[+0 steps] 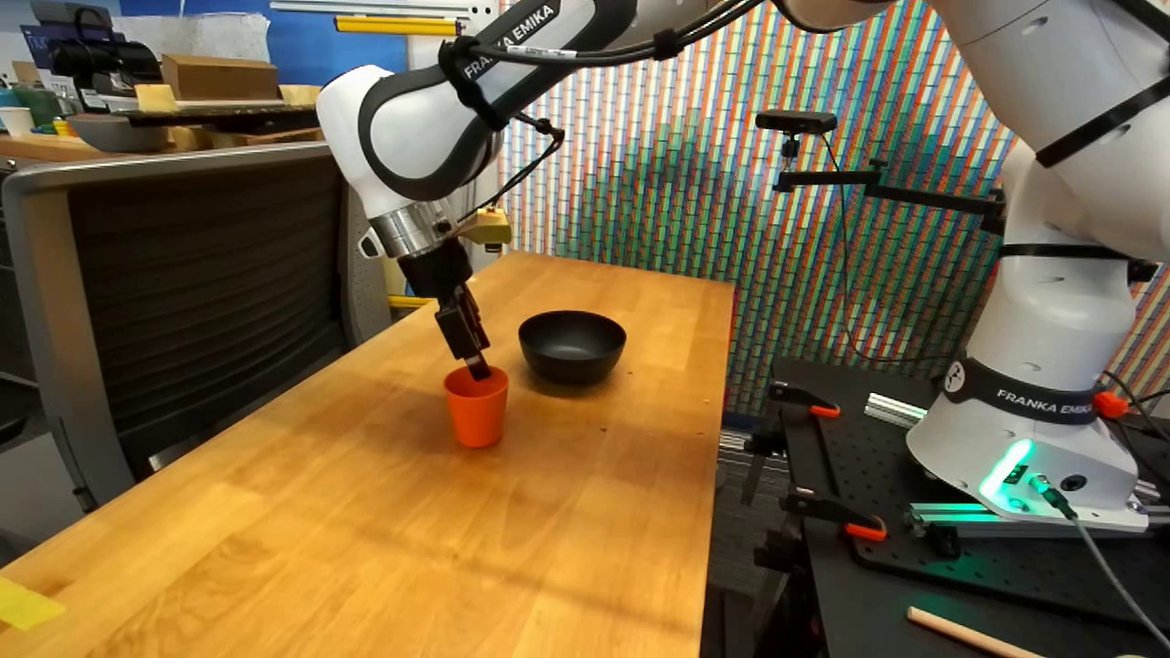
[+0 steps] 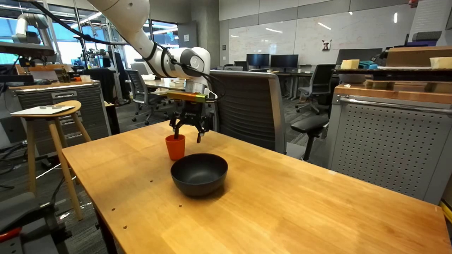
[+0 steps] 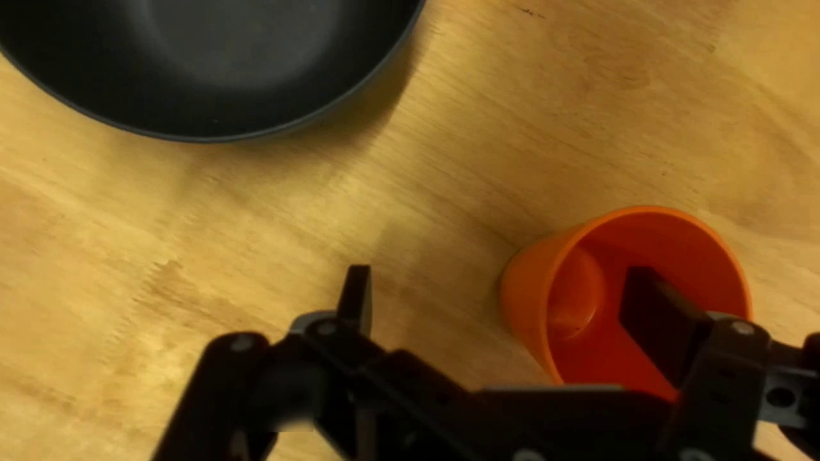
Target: Pick up the orange cup and put it in the bowl
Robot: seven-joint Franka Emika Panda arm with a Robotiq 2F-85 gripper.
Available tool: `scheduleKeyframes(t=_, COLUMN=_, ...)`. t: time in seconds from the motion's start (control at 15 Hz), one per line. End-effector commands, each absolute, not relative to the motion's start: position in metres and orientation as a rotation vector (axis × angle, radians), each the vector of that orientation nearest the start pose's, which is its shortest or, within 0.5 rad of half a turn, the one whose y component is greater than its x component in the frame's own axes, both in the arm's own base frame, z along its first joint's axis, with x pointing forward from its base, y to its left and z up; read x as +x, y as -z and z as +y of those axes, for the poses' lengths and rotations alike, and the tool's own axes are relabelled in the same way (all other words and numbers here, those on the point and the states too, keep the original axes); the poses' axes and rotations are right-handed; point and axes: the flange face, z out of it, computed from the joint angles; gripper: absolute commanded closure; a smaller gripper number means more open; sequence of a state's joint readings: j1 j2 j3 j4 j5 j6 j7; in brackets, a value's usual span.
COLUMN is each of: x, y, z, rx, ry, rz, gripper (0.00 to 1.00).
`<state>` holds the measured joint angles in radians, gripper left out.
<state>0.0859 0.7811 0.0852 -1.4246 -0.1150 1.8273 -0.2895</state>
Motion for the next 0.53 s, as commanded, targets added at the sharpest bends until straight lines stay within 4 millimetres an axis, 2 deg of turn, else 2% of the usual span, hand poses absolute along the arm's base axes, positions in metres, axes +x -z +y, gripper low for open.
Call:
scheduleKeyframes(t=0.0, x=0.684, y=-0.206, z=0.111, rx=-2.934, ry=-0.634, rz=-0.752, gripper=0.0)
scheduleKeyframes(t=0.13, x=0.683, y=-0.197, z=0.112, rx=-2.935, ry=-0.639, rz=-0.753, gripper=0.26)
scheduleKeyframes(t=0.33, x=0.68, y=-0.184, z=0.109, rx=-2.934, ry=-0.653, rz=-0.741, gripper=0.52)
scheduleKeyframes(t=0.47, x=0.679, y=-0.181, z=0.108, rx=-2.934, ry=-0.664, rz=-0.741, gripper=0.65)
